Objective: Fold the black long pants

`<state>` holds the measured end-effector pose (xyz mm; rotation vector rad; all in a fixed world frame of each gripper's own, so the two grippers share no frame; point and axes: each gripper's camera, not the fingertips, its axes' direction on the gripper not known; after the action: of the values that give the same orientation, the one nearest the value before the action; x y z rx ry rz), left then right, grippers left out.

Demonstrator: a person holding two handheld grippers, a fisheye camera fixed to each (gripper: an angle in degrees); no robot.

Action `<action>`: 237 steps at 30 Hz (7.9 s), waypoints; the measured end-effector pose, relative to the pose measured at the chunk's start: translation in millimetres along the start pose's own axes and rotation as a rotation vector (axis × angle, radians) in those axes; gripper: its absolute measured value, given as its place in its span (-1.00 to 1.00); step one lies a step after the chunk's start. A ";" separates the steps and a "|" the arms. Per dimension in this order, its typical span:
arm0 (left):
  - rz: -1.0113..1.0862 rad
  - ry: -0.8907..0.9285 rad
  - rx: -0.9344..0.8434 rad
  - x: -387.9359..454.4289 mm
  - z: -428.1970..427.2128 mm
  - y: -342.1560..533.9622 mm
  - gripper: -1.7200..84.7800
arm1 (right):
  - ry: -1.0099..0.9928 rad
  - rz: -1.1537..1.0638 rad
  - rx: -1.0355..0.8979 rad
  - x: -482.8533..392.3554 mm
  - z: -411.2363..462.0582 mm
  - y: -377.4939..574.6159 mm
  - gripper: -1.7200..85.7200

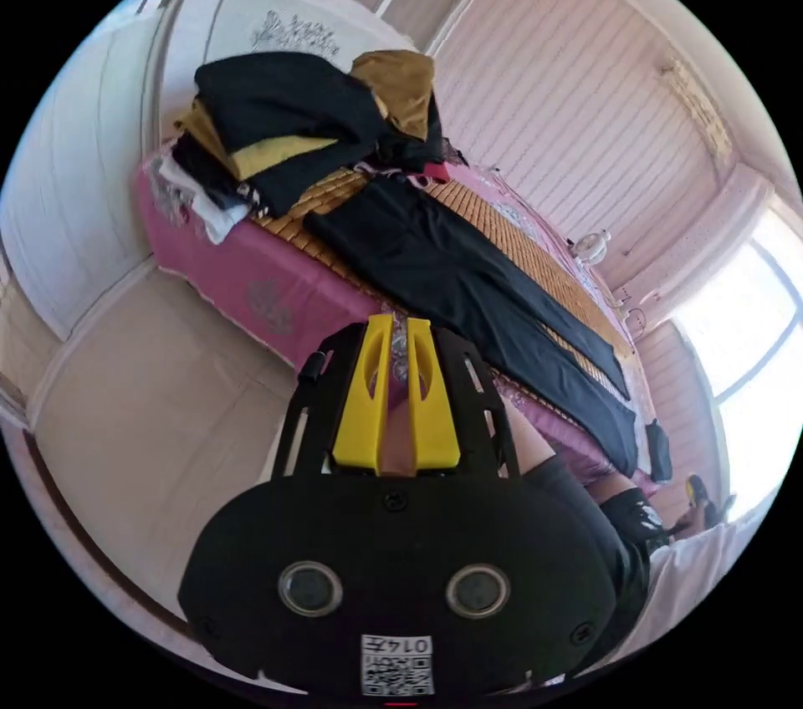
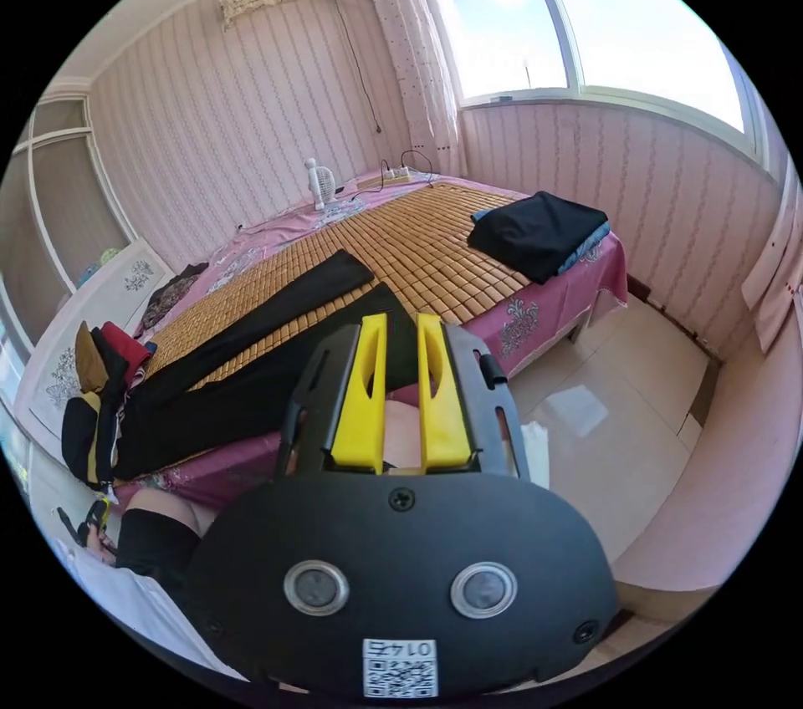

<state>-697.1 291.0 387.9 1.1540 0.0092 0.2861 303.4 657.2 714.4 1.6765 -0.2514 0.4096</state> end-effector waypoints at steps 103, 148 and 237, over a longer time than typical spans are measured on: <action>0.260 -0.261 -0.378 191.2 116.9 -182.5 -0.98 | -0.011 -0.395 -0.554 -118.1 388.3 -268.2 -0.76; 1.351 0.320 -0.421 637.5 158.1 -57.2 -0.98 | -0.364 -0.273 -0.106 18.4 192.1 -215.5 -0.94; 0.949 0.352 -0.571 510.7 151.0 8.7 -0.86 | -0.171 -1.158 -0.766 -349.3 625.8 125.7 -0.97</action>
<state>-183.7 274.8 528.6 0.4553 -0.3000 1.2452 12.5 -3.0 619.1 0.8660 0.4097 -0.6388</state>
